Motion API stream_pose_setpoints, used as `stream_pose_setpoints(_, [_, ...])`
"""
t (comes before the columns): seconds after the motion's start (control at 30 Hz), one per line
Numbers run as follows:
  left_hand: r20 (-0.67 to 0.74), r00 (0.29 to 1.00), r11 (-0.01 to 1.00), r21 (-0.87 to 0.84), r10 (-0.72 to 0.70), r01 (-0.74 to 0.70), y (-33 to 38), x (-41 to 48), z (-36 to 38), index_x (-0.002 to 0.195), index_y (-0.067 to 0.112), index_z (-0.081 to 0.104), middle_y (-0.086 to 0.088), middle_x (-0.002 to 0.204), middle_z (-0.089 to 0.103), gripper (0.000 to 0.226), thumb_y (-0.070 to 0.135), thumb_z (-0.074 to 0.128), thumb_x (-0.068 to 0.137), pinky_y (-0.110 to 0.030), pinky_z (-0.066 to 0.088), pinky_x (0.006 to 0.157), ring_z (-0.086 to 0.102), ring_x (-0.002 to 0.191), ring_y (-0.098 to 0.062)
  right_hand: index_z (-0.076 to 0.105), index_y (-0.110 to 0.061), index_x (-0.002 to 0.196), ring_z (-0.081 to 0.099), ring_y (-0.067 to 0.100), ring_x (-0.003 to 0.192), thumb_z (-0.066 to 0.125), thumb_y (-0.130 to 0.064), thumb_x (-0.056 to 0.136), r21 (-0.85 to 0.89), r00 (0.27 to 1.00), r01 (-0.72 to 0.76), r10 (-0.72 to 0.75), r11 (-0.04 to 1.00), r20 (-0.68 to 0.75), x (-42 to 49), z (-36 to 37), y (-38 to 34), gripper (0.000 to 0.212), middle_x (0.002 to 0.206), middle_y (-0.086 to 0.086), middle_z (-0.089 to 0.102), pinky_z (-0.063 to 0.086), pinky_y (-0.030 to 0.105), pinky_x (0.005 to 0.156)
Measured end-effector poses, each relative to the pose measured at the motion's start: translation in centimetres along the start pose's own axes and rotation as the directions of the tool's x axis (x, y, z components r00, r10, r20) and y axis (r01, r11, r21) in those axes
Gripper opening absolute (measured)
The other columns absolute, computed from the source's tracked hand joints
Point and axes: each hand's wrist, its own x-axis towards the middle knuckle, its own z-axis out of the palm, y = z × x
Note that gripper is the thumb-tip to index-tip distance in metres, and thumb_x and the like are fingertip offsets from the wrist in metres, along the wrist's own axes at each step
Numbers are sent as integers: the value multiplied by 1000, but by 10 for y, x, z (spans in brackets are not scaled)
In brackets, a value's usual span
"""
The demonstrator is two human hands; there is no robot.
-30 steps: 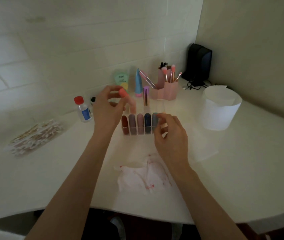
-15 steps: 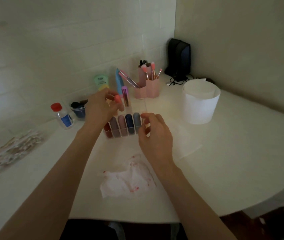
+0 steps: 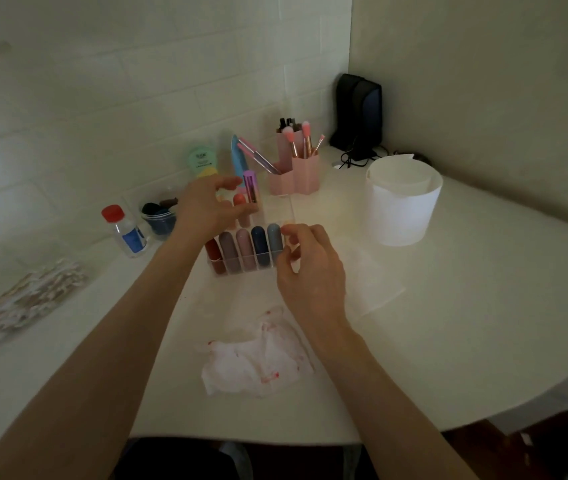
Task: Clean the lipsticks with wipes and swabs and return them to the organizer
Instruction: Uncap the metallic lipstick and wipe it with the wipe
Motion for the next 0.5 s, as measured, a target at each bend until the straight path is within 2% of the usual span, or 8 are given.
stream_pose_setpoints(0.07, [31, 999, 999, -9, 37, -36, 8, 2, 1, 127, 25, 68, 10, 122, 65, 48, 37, 81, 83, -27, 50, 91, 61, 109, -12, 64, -18, 120, 63, 14, 83, 63, -13, 97, -5, 1000, -3, 3, 1000, 3, 0, 0, 0, 23, 113, -2, 61, 58, 34, 72])
stream_pose_setpoints(0.13, [10, 998, 998, 2, 57, -57, 12, 4, 4, 122, 24, 72, 7, 121, 70, 39, 39, 78, 86, -40, 49, 101, 64, 111, -14, 64, -18, 120, 63, 13, 84, 62, -13, 97, -4, 1000, -5, 5, 1000, 7, 0, 0, 0, 24, 114, -2, 60, 58, 34, 72])
stream_pose_setpoints(0.27, [-59, 996, 996, -61, 61, -65, 12, 6, 2, 113, 24, 76, 8, 110, 75, 30, 38, 78, 86, -44, 51, 102, 68, 103, -9, 65, -17, 121, 63, 13, 85, 62, -14, 97, 11, 1000, -9, 9, 1000, 14, 0, -2, 0, 24, 114, -2, 61, 57, 33, 74])
stream_pose_setpoints(0.37, [-138, 987, 987, -131, 76, -94, 17, 2, -7, 110, 20, 77, 7, 105, 75, 28, 33, 80, 85, -39, 52, 99, 69, 99, -7, 66, -18, 118, 62, 13, 83, 62, -19, 100, 25, 1000, 2, -1, 1000, -16, 1, -2, -2, 18, 110, -2, 62, 57, 34, 72])
stream_pose_setpoints(0.5, [-204, 971, 953, -248, 125, -175, 30, -24, -26, 105, 20, 77, 11, 94, 74, 23, 31, 81, 85, -15, 50, 81, 69, 90, 1, 66, -20, 115, 62, 10, 83, 61, -28, 102, 57, 998, -8, 11, 998, -60, 2, -2, -3, 16, 107, -5, 62, 57, 35, 72])
